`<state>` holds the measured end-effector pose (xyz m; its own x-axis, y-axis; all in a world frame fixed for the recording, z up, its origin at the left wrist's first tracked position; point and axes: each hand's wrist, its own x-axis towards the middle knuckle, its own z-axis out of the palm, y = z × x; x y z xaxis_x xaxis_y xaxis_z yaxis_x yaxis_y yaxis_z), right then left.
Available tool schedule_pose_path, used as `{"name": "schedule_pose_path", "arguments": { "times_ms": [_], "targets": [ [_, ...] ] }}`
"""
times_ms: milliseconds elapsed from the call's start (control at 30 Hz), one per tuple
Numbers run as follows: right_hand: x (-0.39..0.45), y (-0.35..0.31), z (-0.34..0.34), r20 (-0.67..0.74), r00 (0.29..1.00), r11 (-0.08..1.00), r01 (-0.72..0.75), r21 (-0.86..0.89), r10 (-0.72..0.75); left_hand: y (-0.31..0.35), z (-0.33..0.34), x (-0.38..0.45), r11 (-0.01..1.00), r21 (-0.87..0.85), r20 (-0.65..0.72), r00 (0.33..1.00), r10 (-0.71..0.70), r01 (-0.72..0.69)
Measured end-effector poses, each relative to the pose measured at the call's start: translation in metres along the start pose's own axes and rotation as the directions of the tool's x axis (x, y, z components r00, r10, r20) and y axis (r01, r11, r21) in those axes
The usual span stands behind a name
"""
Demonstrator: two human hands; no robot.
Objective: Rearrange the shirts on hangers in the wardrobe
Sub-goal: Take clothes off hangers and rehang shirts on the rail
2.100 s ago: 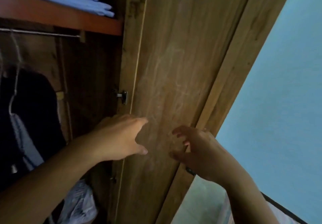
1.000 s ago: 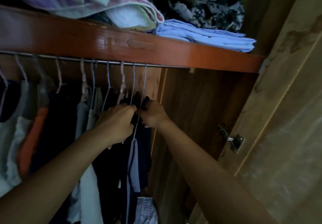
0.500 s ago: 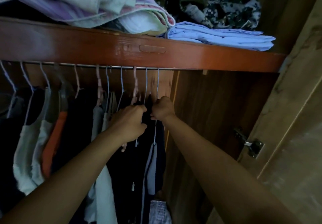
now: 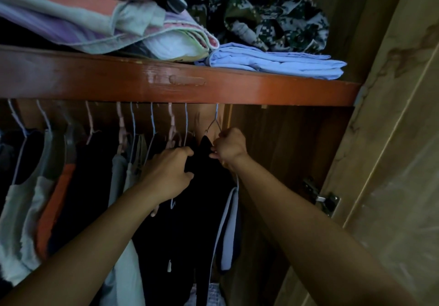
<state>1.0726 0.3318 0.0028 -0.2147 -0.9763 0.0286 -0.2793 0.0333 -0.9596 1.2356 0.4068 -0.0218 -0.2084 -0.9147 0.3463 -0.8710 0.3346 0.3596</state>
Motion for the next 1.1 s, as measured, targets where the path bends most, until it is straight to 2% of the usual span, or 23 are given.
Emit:
{"name": "schedule_pose_path", "arguments": {
  "times_ms": [167, 300, 433, 633, 800, 933, 1100],
  "targets": [
    [-0.015, 0.006, -0.024, -0.055, 0.994, 0.989, 0.093, -0.114, -0.1, 0.004, 0.005, 0.007, 0.993, -0.115, 0.089, 0.995, 0.032, -0.022],
    [-0.033, 0.018, -0.048, -0.055, 0.993, 0.974, 0.087, -0.21, -0.1, 0.013, 0.016, 0.009, 0.992, -0.126, -0.023, 1.0, 0.01, -0.013],
    [-0.057, 0.037, -0.074, -0.029, 0.995, 0.971, 0.087, -0.222, -0.096, 0.02, 0.026, 0.009, 0.982, -0.185, -0.048, 0.998, 0.032, -0.041],
    [-0.099, 0.061, -0.103, -0.21, 0.964, 0.967, 0.116, -0.228, -0.165, 0.037, 0.035, 0.009, 0.967, -0.236, -0.017, 0.995, 0.095, -0.097],
    [-0.139, 0.071, -0.128, -0.223, 0.966, 0.981, 0.096, -0.166, -0.133, 0.063, 0.052, 0.008, 0.925, -0.349, 0.067, 0.98, 0.187, -0.153],
    [-0.174, 0.079, -0.154, -0.239, 0.96, 0.979, 0.103, -0.176, -0.144, 0.082, 0.065, 0.001, 0.882, -0.41, 0.077, 0.955, 0.286, -0.231],
    [-0.218, 0.083, -0.192, -0.281, 0.939, 0.976, 0.16, -0.151, -0.197, 0.116, 0.07, -0.014, 0.78, -0.507, 0.123, 0.865, 0.487, -0.367]
  ]
}}
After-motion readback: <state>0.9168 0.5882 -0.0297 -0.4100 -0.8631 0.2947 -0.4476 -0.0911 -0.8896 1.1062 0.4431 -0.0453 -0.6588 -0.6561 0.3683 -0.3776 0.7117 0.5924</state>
